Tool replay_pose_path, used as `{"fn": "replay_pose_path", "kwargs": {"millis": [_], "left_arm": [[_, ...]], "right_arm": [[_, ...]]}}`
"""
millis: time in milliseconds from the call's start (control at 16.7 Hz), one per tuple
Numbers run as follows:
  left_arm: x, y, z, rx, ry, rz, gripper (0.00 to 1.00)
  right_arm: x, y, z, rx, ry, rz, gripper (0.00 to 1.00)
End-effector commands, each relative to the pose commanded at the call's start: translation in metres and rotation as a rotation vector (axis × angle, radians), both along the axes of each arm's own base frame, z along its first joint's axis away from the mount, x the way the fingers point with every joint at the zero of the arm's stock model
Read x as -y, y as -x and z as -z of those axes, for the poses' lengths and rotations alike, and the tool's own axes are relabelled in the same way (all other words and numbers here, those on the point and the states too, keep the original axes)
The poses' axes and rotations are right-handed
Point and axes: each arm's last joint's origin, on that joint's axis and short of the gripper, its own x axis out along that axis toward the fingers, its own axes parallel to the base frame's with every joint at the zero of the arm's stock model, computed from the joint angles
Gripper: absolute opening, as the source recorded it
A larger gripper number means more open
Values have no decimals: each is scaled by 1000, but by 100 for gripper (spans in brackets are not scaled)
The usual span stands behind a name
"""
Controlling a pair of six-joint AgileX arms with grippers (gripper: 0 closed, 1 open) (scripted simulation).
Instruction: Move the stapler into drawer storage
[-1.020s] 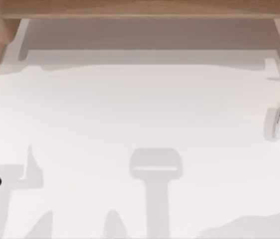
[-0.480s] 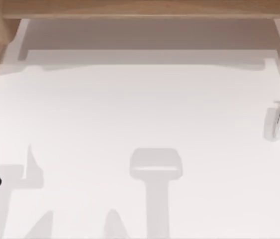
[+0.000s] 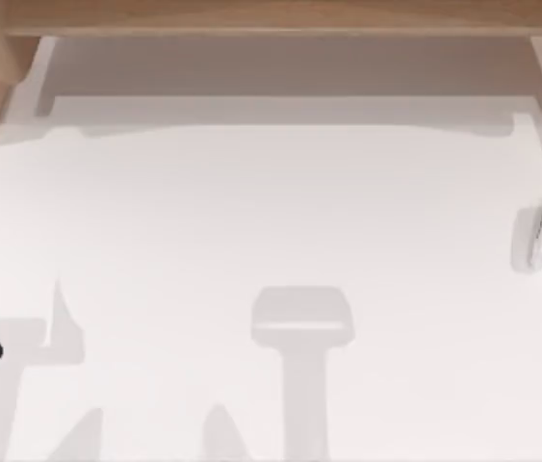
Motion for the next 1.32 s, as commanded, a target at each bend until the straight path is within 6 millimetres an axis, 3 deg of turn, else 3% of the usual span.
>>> {"fn": "replay_pose_path", "kwargs": {"millis": [360, 600, 1320], "left_arm": [[0, 0, 0, 0, 0, 0, 100], [0, 0, 0, 0, 0, 0, 100], [0, 0, 0, 0, 0, 0, 100]], "right_arm": [[-4, 43, 2, -11, -10, -4, 0], [-4, 44, 1, -9, -9, -3, 0], [-4, 44, 1, -9, -9, -3, 90]]}}
